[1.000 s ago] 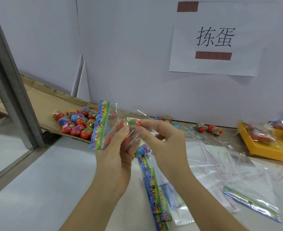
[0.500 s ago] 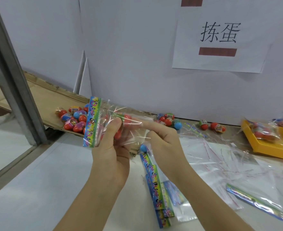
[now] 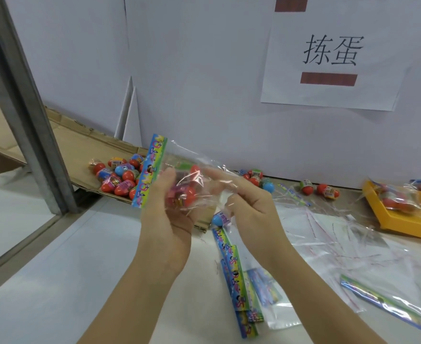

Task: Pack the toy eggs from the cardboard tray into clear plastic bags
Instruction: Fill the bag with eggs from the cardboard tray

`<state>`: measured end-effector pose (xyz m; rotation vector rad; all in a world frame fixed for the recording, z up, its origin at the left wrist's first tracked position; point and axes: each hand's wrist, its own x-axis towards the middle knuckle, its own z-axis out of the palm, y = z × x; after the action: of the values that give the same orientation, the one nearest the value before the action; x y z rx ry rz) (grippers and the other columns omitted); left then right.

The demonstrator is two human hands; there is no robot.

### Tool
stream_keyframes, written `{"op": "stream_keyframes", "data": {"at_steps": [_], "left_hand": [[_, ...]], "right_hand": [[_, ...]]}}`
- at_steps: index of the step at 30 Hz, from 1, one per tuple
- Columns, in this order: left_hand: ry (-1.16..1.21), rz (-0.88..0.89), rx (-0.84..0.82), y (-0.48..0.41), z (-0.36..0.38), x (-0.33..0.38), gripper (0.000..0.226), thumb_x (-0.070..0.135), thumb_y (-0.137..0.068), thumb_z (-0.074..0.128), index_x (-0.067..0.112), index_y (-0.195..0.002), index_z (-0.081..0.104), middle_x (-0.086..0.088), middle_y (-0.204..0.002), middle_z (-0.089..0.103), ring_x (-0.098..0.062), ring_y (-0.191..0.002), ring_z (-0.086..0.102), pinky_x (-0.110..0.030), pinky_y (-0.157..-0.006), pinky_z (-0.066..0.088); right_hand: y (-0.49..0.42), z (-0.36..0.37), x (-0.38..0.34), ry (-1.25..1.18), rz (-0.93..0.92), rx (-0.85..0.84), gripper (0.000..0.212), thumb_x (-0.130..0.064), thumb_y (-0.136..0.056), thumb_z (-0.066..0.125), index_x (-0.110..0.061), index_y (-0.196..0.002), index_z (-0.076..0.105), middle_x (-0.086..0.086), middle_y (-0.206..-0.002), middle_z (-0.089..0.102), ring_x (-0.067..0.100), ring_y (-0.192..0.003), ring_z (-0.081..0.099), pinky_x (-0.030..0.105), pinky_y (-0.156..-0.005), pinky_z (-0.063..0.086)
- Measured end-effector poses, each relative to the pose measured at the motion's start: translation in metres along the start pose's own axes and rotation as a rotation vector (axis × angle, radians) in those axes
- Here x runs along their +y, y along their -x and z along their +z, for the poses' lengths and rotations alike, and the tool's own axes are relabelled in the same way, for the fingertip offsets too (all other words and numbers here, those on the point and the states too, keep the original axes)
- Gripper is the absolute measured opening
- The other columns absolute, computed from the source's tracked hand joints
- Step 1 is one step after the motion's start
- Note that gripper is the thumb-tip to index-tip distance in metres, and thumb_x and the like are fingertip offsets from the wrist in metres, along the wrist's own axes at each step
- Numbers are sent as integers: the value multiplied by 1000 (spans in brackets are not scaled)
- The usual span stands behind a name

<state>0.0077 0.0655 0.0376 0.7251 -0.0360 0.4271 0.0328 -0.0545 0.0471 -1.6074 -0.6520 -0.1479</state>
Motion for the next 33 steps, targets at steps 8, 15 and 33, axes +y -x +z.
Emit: {"op": "stream_keyframes", "data": {"at_steps": [8, 15, 33], "left_hand": [[-86, -125, 39, -15, -15, 13, 12, 13, -65, 71, 15, -75, 78, -5, -82, 75, -16, -71, 72, -25, -57, 59], [-390, 28, 2, -11, -17, 2, 30, 27, -51, 83, 24, -81, 79, -6, -88, 77, -19, -77, 74, -27, -63, 60], [-247, -226, -62, 2, -5, -17, 44, 16, -66, 75, 14, -109, 69, -12, -96, 76, -25, -79, 74, -29, -61, 58]], "right_hand": [[-6, -23, -6, 36, 38, -89, 60, -18, -67, 41, 6, -118, 63, 20, -118, 66, 2, -80, 59, 10, -68, 44], [-15, -36, -10, -153, 156, 11, 60, -32, -74, 37, 9, -108, 66, 32, -118, 61, 50, -111, 49, 40, -98, 36], [-25, -57, -34, 313, 455, -252, 77, -75, -67, 14, -34, -71, 79, -3, -81, 75, 4, -55, 59, 30, -64, 28]]}}
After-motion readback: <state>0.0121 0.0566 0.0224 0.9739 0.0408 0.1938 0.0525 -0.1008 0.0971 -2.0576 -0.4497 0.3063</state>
